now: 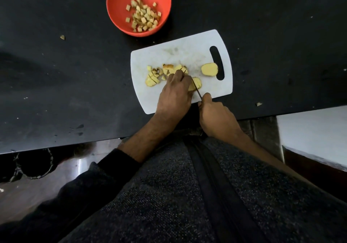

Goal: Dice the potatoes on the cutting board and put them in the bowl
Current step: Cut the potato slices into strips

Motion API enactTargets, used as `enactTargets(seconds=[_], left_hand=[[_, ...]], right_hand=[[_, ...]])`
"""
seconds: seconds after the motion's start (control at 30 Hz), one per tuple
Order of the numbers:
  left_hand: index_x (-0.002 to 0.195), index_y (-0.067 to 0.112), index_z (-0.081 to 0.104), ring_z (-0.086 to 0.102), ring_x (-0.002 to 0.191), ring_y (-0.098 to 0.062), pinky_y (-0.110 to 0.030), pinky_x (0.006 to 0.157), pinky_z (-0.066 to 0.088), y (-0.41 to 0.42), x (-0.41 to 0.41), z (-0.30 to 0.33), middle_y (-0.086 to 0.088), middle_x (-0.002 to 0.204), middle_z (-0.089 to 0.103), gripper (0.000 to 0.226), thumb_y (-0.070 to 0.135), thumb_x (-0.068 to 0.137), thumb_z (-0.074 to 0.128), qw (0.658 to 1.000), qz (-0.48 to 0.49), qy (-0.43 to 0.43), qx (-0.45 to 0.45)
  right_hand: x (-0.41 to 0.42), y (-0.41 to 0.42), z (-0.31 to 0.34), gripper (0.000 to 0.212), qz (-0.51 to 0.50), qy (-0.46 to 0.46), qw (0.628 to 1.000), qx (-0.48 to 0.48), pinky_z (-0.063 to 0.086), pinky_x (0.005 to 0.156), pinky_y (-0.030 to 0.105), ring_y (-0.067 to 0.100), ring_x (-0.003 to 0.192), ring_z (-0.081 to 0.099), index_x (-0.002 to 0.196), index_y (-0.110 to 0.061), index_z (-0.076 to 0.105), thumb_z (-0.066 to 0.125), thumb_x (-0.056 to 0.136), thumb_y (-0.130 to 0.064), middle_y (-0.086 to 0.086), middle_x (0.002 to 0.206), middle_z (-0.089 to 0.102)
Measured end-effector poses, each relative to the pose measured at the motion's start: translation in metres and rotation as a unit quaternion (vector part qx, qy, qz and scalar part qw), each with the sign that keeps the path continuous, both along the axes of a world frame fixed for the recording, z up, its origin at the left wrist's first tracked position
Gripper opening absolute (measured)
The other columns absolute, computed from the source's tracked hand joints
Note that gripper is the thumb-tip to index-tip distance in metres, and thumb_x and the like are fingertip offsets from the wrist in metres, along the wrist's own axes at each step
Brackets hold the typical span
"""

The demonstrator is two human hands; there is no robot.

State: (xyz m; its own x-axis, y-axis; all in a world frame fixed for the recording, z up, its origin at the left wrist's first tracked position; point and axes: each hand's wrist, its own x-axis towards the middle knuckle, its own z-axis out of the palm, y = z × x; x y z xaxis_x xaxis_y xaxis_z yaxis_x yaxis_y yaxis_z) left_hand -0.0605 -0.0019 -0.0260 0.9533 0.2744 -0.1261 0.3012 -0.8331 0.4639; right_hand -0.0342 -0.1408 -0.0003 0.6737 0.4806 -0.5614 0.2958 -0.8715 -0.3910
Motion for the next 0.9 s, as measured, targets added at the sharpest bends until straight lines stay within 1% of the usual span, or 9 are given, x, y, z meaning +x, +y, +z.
enactTargets(seconds=[0.1,0.2,0.3,0.43,0.53,0.63,0.77,0.83,0.9], left_hand=[[0.116,0.004,0.063,0.051,0.109,-0.030,-0.044,0.075,0.049,0.003,0.001,-0.001,-0.012,0.115,0.055,0.030,0.014,0.088,0.068,1.000,-0.004,-0.002,-0.009],[0.115,0.004,0.065,0.053,0.109,-0.030,-0.045,0.076,0.051,0.004,0.002,-0.004,-0.011,0.114,0.056,0.031,0.015,0.087,0.070,1.000,0.009,-0.002,-0.020],[0.117,0.005,0.064,0.052,0.111,-0.030,-0.046,0.079,0.053,0.002,0.002,-0.002,-0.011,0.116,0.055,0.034,0.017,0.086,0.069,0.999,0.015,0.001,-0.033],[0.122,0.004,0.063,0.051,0.114,-0.032,-0.048,0.082,0.053,0.004,0.001,-0.002,-0.012,0.119,0.055,0.038,0.019,0.087,0.069,0.999,0.014,0.001,-0.043],[0.124,0.005,0.062,0.052,0.115,-0.031,-0.049,0.083,0.053,0.004,-0.001,-0.002,-0.012,0.120,0.055,0.039,0.019,0.088,0.069,0.999,0.012,-0.001,-0.043],[0.127,0.008,0.060,0.051,0.117,-0.031,-0.048,0.083,0.052,0.006,-0.004,-0.003,-0.012,0.122,0.054,0.041,0.020,0.090,0.069,0.999,0.012,-0.002,-0.052],[0.129,0.008,0.058,0.050,0.118,-0.031,-0.045,0.086,0.049,0.007,-0.009,-0.008,-0.012,0.124,0.053,0.046,0.022,0.088,0.072,0.997,0.025,-0.004,-0.067],[0.126,0.007,0.059,0.050,0.117,-0.032,-0.045,0.087,0.049,0.007,-0.011,-0.008,-0.013,0.123,0.054,0.043,0.020,0.087,0.072,0.997,0.027,-0.006,-0.067],[0.122,0.006,0.061,0.052,0.114,-0.034,-0.045,0.088,0.049,0.007,-0.011,-0.007,-0.014,0.120,0.056,0.039,0.016,0.086,0.071,0.998,0.025,-0.009,-0.057]], right_hand=[[0.001,0.007,-0.002,0.011,-0.009,0.014,1.000,-0.006,0.039,0.062,0.044,0.036,0.075,0.056,0.098,-0.016,0.030,0.041,0.097,-0.013,0.008,0.081,0.050],[0.004,0.011,-0.004,0.007,-0.018,0.010,1.000,0.001,0.038,0.064,0.044,0.038,0.082,0.058,0.098,-0.016,0.031,0.038,0.098,-0.015,0.015,0.091,0.057],[0.001,0.004,-0.004,0.007,-0.023,0.027,0.999,-0.007,0.038,0.065,0.044,0.038,0.082,0.059,0.097,-0.015,0.032,0.037,0.100,-0.018,0.013,0.088,0.055],[-0.011,-0.012,0.000,0.017,-0.029,0.056,0.998,-0.020,0.039,0.067,0.044,0.041,0.087,0.060,0.095,-0.016,0.030,0.031,0.106,-0.029,0.018,0.092,0.059],[-0.016,-0.021,0.002,0.020,-0.026,0.051,0.998,-0.024,0.039,0.067,0.043,0.042,0.088,0.061,0.093,-0.017,0.028,0.029,0.106,-0.033,0.020,0.093,0.060],[-0.018,-0.021,0.009,0.021,-0.016,0.025,0.999,-0.015,0.035,0.065,0.041,0.041,0.080,0.058,0.093,-0.017,0.027,0.029,0.106,-0.033,0.015,0.083,0.057],[-0.013,-0.013,0.016,0.018,0.002,-0.048,0.998,0.028,0.030,0.056,0.037,0.022,0.053,0.036,0.097,-0.019,0.026,0.027,0.106,-0.034,-0.003,0.066,0.038],[-0.008,-0.008,0.015,0.017,0.008,-0.068,0.997,0.035,0.024,0.051,0.035,0.017,0.050,0.031,0.097,-0.018,0.026,0.028,0.106,-0.032,-0.004,0.063,0.037],[-0.006,-0.001,0.011,0.017,0.008,-0.060,0.998,0.033,0.023,0.050,0.035,0.019,0.051,0.033,0.097,-0.017,0.028,0.028,0.106,-0.031,-0.003,0.064,0.037]])
